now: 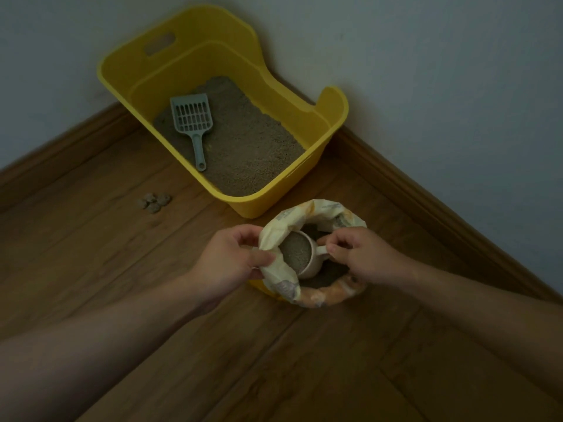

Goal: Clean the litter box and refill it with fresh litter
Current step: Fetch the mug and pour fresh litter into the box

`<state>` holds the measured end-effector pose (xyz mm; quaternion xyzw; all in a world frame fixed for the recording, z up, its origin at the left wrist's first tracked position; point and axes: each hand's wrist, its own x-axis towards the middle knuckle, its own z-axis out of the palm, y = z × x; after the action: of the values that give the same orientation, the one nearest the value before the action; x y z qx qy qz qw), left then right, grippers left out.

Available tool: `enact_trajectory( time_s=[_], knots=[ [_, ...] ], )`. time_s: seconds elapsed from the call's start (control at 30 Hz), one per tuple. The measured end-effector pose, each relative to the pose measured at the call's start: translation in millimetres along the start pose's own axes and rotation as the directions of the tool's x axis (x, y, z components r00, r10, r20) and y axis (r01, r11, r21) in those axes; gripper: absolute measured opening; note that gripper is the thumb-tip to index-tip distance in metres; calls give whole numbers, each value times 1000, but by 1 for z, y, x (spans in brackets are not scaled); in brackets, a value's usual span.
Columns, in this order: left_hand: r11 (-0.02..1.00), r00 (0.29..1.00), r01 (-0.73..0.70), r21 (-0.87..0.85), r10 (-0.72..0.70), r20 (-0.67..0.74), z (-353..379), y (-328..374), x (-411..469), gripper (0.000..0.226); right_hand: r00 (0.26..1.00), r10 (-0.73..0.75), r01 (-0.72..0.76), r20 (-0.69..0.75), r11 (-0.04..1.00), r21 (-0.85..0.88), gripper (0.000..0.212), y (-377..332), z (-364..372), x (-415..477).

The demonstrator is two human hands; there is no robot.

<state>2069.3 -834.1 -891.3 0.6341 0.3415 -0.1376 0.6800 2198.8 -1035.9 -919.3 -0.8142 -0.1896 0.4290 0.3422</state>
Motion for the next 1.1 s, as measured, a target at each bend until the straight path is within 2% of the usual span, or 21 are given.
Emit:
enact_trajectory(
  time_s=[0.47,0.6,0.73,0.8,0.87,0.93,1.0,1.03,1.1],
  knots=[
    [993,995,1,120,11,-94,-4,0,2,27,996,-89,90,-20,986,143,27,14,-25,-19],
    [989,994,-6,151,22,-104,-4,0,2,27,995,-101,101,-16,962,253,18,16,-28,-24],
    [966,991,-48,256,79,-112,-4,-2,2,29,994,-111,108,-8,942,318,14,19,-31,-27],
    [898,980,-103,428,166,-113,-4,0,0,38,996,-92,92,-17,933,349,16,19,-32,-29],
    [770,952,-171,615,289,-97,-1,3,-5,54,997,-72,73,-19,910,409,17,18,-32,-32],
    [635,912,-272,723,410,-17,1,6,-12,69,997,-68,70,-21,888,454,20,15,-34,-35],
    [534,889,-359,765,446,106,4,10,-19,78,997,-76,80,-28,875,477,20,13,-36,-37],
    [521,888,-384,762,433,152,7,12,-22,82,996,-79,83,-29,868,490,21,12,-37,-38],
    [559,898,-394,730,402,176,12,14,-24,87,995,-89,94,-35,852,516,22,9,-38,-41]
  ],
)
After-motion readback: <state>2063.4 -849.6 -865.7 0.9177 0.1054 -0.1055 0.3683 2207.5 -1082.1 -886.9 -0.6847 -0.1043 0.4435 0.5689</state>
